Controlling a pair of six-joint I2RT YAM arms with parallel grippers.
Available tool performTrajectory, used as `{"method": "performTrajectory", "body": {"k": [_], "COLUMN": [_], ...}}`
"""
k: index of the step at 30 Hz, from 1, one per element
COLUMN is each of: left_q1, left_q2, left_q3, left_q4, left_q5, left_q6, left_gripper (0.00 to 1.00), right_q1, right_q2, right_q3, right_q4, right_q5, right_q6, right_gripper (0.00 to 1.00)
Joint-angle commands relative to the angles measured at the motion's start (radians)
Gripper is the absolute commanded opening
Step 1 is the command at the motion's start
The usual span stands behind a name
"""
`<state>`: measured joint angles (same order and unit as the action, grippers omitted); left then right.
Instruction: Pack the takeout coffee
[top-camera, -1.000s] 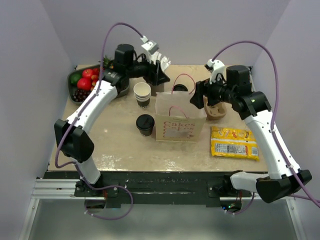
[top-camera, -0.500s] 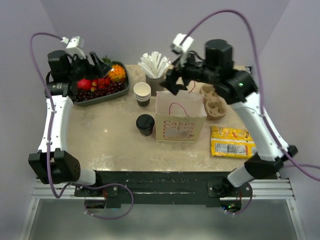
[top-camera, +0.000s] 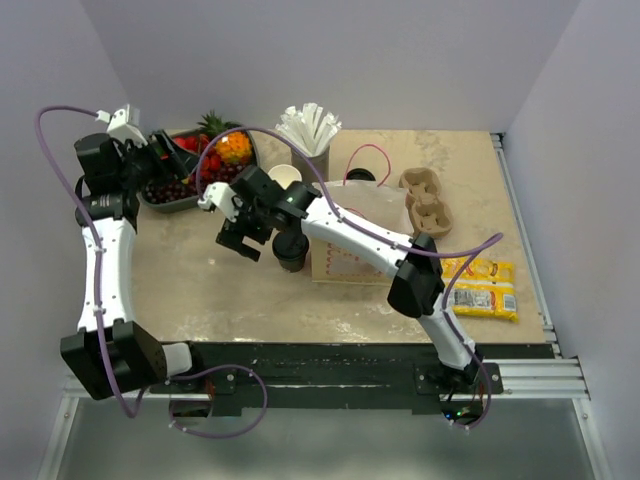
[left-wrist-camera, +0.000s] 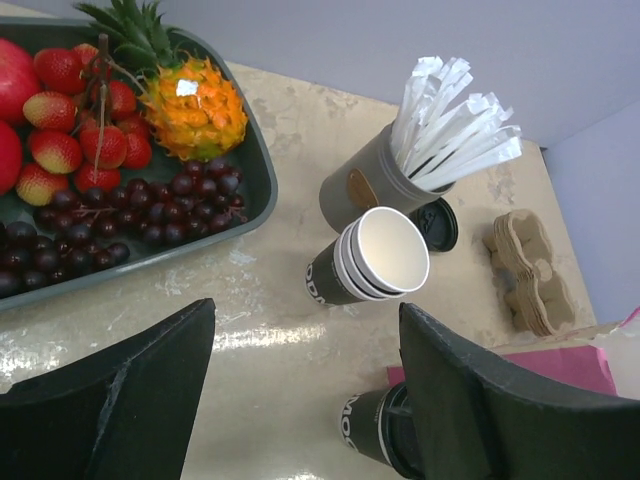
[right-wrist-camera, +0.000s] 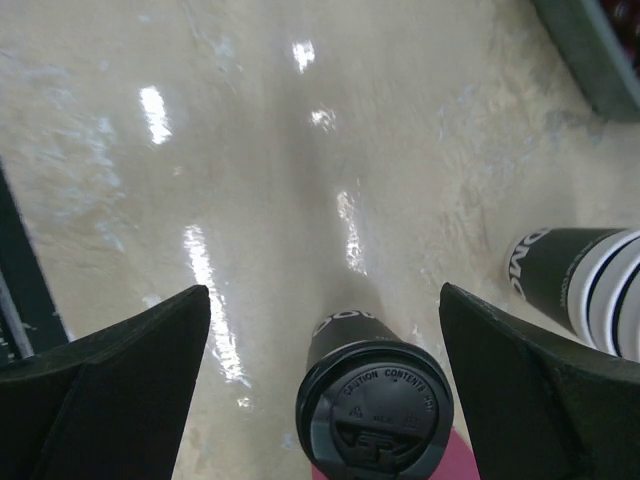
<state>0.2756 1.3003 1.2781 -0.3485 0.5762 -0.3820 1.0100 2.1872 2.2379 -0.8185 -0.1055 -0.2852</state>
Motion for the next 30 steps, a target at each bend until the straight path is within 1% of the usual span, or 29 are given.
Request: {"method": "performTrajectory", "body": {"k": [1, 7, 11, 15, 24, 30], "left_q1": [0.022, 0.022, 0.023, 0.022, 0.024, 0.022], "left_q2": [-0.082, -0.116, -0.116, -0.111, -0.093, -0.087], "left_q3": [-0.043, -0.071, -0.079, -0.085, -0.089, -0.095], "left_q4": [0.052, 0.057, 0.054, 0.060, 0.082, 0.089], "left_q5": [0.040, 0.053, 0.060, 0.073, 0.094, 0.105], "left_q6": [0.020, 0.045, 0.040, 0.025, -0.017, -0.021], "left_gripper": [0.78, 0.78, 0.78, 0.78, 0.77, 0.77], "right_q1": [-0.019, -0.022, -0.042, -0.065, -0.116, -0.120], "right_q2": [-0.032, 0.003, 0.008, 0.003, -0.003, 0.003], "right_q3": [0.008, 0.014, 0.025, 0.017, -0.001, -0.020], "right_q4": [-0.007, -0.103, -0.152, -0.197, -0.234, -0.257], "right_q5": [0.164, 0.171, 0.112, 0.087, 0.043, 0.009], "right_q6": [0.029, -0.006, -0.019, -0.037, -0.049, -0.051], "right_gripper": [0.99, 0.99, 0.99, 0.99, 0.99, 0.99]}}
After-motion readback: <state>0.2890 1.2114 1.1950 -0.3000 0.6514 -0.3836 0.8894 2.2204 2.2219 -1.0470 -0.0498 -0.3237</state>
